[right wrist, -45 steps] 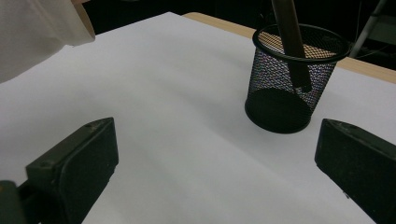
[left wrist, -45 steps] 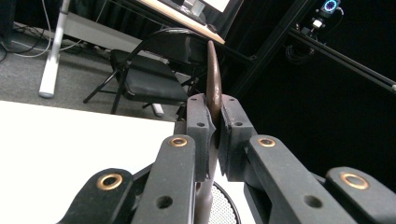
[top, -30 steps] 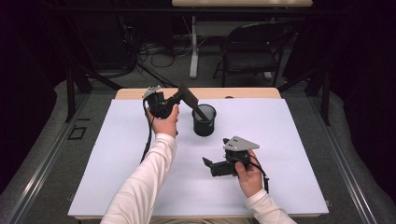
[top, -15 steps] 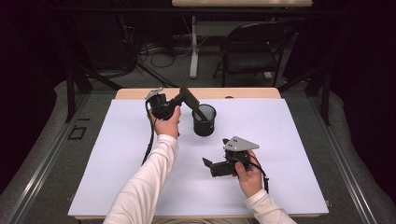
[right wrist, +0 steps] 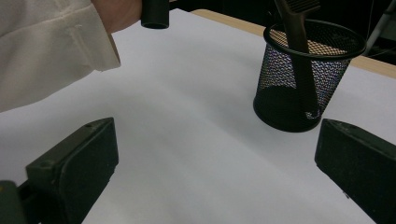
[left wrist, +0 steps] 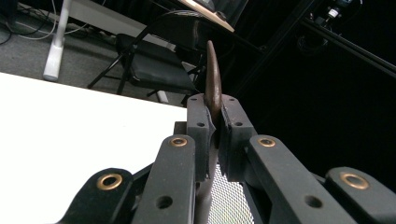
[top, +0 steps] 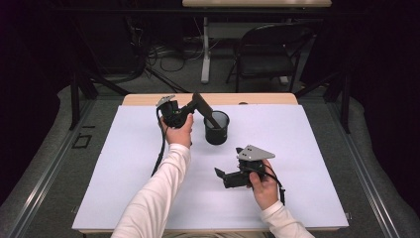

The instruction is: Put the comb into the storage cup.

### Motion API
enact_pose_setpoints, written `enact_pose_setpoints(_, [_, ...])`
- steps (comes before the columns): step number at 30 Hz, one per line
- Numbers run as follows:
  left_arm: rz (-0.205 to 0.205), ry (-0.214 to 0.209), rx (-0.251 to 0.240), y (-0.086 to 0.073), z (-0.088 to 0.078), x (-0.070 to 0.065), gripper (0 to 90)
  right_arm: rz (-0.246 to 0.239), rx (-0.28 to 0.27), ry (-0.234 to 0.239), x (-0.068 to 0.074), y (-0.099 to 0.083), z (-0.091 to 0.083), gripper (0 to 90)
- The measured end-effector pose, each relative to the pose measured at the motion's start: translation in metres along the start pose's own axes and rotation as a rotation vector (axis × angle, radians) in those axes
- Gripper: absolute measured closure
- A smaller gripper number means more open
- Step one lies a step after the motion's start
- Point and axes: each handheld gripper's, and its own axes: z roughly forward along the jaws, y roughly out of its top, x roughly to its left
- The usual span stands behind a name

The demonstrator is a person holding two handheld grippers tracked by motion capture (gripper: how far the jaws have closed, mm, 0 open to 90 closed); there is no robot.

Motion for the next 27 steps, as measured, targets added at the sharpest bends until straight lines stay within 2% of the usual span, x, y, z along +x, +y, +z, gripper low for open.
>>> enact_pose_setpoints(9, [-0.014, 0.002, 0.0, 0.0, 0.0, 0.002, 84.3, -0.003, 0.001, 0.003, 0.001, 0.0, 0.001, 0.0])
enact_pose_setpoints(15, [-0.028, 0.012, -0.01, -0.002, -0.001, 0.005, 83.8, -0.006, 0.001, 0.002, 0.001, 0.0, 0.001, 0.0])
enact_pose_setpoints(27, [-0.049, 0.034, 0.0, -0.003, -0.002, 0.011, 82.3, -0.007, 0.004, 0.003, 0.001, 0.0, 0.001, 0.0])
